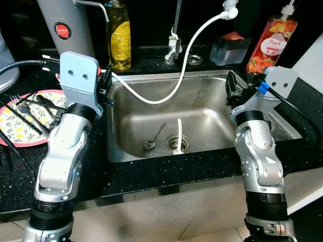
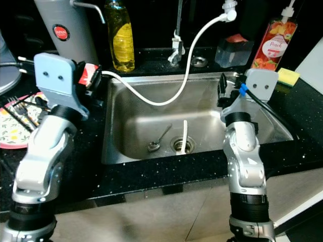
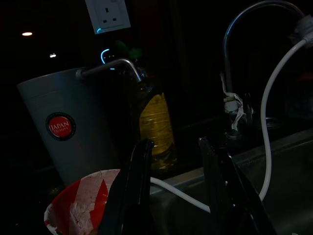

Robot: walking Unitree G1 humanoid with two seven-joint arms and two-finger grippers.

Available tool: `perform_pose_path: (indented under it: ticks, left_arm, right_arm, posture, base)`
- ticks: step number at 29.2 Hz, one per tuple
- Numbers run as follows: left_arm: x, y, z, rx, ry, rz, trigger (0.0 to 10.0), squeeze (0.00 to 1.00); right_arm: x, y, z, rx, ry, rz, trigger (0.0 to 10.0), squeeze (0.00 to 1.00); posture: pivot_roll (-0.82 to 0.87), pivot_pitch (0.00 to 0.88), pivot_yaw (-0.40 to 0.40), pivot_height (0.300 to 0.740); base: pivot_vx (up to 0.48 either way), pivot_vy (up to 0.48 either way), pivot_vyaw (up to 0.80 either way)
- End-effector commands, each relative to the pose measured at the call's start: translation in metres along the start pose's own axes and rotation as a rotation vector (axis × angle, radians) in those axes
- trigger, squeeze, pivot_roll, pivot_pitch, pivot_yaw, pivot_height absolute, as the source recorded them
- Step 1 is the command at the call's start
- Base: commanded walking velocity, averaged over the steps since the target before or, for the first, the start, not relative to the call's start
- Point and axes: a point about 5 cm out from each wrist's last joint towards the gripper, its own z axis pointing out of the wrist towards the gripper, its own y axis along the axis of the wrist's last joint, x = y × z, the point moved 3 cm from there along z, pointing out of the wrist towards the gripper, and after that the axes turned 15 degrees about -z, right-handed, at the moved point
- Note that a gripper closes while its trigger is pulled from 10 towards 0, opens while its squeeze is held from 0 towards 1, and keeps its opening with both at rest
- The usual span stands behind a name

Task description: Kitchen organization

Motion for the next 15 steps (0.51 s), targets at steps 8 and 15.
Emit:
perform_pose_path:
  ticks: [8,15]
  left_arm:
    - [0.007,-0.009,0.006,0.04,0.05,0.019,10.0,0.0]
    - [0.023,-0.017,0.01,0.112,0.15,-0.033,10.0,0.0]
  right_arm:
    - [-0.005,-0.002,0.0,0.005,-0.02,-0.003,10.0,0.0]
    - [-0.004,-0.003,0.0,0.006,-0.02,-0.002,10.0,0.0]
  posture:
    - [0.11,0.0,-0.026,0.74]
    - [0.11,0.0,-0.026,0.74]
  base:
    - [0.0,0.0,0.0]
    - [0.0,0.0,0.0]
